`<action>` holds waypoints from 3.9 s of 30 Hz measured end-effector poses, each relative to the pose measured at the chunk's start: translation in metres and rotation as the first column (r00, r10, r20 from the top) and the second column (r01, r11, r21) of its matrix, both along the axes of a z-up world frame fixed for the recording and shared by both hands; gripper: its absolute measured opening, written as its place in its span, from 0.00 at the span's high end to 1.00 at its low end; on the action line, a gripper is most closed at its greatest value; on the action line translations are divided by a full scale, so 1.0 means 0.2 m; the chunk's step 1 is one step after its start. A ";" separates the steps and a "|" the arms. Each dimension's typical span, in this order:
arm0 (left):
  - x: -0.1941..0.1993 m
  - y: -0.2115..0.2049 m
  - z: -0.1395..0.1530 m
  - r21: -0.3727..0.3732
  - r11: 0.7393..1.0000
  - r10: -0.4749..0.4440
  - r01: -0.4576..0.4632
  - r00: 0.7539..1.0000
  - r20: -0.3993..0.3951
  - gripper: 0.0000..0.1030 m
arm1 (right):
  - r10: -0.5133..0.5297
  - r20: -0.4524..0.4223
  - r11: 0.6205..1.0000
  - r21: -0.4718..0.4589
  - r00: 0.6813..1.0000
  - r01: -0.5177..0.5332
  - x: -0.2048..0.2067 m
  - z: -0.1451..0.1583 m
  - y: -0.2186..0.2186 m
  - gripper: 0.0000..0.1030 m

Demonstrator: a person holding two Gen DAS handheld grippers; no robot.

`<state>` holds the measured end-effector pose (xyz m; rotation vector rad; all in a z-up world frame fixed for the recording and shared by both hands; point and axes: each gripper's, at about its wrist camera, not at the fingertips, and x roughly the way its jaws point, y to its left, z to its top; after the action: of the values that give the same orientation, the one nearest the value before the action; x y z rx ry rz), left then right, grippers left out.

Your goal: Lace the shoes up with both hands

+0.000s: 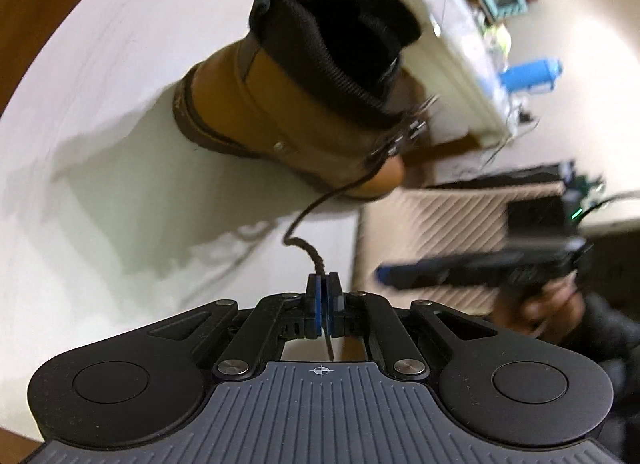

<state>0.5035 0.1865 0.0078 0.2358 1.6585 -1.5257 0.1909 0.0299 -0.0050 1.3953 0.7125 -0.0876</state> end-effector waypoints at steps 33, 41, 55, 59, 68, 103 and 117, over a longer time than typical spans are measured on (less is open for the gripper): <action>-0.22 0.04 0.16 -0.113 0.969 -0.204 0.221 0.968 0.148 0.95 | -0.211 0.071 0.924 0.341 0.975 0.175 0.11 -0.11 0.01 0.96; -0.26 0.03 0.16 -0.123 0.957 -0.238 0.263 0.953 0.187 0.98 | -0.255 0.062 0.906 0.364 0.965 0.216 0.01 -0.16 -0.02 0.96; -0.31 0.00 0.16 -0.099 0.941 -0.288 0.322 0.921 0.263 0.98 | -0.295 0.041 0.882 0.395 0.955 0.255 -0.02 -0.21 -0.01 0.93; -0.34 -0.01 0.19 -0.100 0.930 -0.316 0.353 0.910 0.269 0.98 | -0.250 0.032 0.910 0.348 0.968 0.224 -0.02 -0.18 -0.01 0.86; -0.40 -0.04 0.21 -0.108 0.915 -0.347 0.387 0.897 0.274 0.98 | -0.209 0.064 0.911 0.375 0.976 0.171 -0.02 -0.16 0.01 0.85; -0.19 -0.36 0.54 -0.226 0.949 -0.084 0.221 0.865 0.496 0.93 | -0.308 0.169 0.951 0.032 0.936 0.307 0.04 0.01 -0.48 0.96; -0.24 -0.36 0.49 -0.161 0.946 -0.171 0.282 0.854 0.491 0.88 | -0.175 0.146 0.984 0.058 0.974 0.168 0.25 -0.13 -0.44 0.96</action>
<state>0.4551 0.1148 0.1064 0.6468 1.0858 -1.6558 0.2406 -0.0577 -0.0313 1.4887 0.4699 -0.1007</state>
